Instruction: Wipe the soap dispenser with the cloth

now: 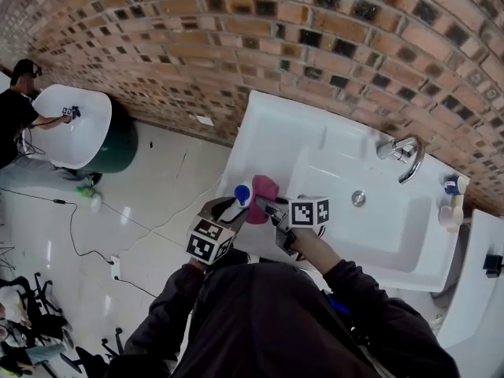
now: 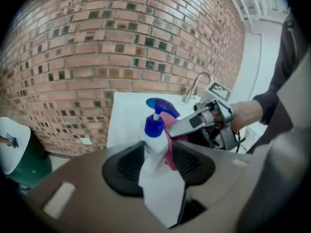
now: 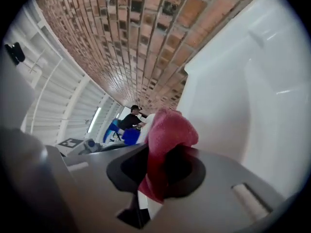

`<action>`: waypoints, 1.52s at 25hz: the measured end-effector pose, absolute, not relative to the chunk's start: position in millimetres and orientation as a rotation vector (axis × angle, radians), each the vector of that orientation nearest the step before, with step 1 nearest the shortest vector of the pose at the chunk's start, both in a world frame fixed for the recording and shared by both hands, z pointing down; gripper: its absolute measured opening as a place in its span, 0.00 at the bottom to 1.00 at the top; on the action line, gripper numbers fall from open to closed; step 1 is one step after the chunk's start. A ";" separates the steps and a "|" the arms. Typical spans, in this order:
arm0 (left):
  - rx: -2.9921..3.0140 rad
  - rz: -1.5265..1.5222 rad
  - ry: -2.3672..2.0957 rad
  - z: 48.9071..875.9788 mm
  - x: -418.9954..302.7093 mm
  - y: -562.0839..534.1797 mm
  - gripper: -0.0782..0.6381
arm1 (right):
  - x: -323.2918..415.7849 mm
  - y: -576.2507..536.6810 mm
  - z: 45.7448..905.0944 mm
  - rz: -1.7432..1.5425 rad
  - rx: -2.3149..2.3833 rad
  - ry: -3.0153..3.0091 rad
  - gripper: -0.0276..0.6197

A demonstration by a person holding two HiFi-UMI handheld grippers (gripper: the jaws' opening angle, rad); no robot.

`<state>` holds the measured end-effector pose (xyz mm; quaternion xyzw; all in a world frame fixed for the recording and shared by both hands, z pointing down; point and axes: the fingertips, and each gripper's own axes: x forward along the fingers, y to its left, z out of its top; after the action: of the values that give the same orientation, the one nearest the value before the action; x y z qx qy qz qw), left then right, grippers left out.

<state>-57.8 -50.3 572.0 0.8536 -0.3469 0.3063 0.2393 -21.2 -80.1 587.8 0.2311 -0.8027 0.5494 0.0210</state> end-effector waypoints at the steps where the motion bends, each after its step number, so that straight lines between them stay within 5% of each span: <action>1: 2.335 0.840 -0.951 572.2 -58.3 -50.7 0.37 | -22.9 -80.5 597.5 1.707 0.718 -2.455 0.15; 12: 2.323 0.932 -0.970 579.5 -62.8 -55.5 0.37 | -30.9 -75.6 642.7 1.259 0.543 -2.318 0.15; 26: 2.423 1.075 -0.748 582.7 -61.5 -50.6 0.36 | -46.6 -106.4 585.3 -0.200 -0.157 -2.224 0.14; 38: 2.448 1.203 -0.677 592.3 -59.6 -47.2 0.34 | -20.9 -81.3 583.7 -0.125 -0.173 -2.223 0.14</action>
<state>-59.6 -47.2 592.3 0.8591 -0.2378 0.4222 0.1649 -20.9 -81.3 583.7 -0.0696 -0.8946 -0.0503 0.4386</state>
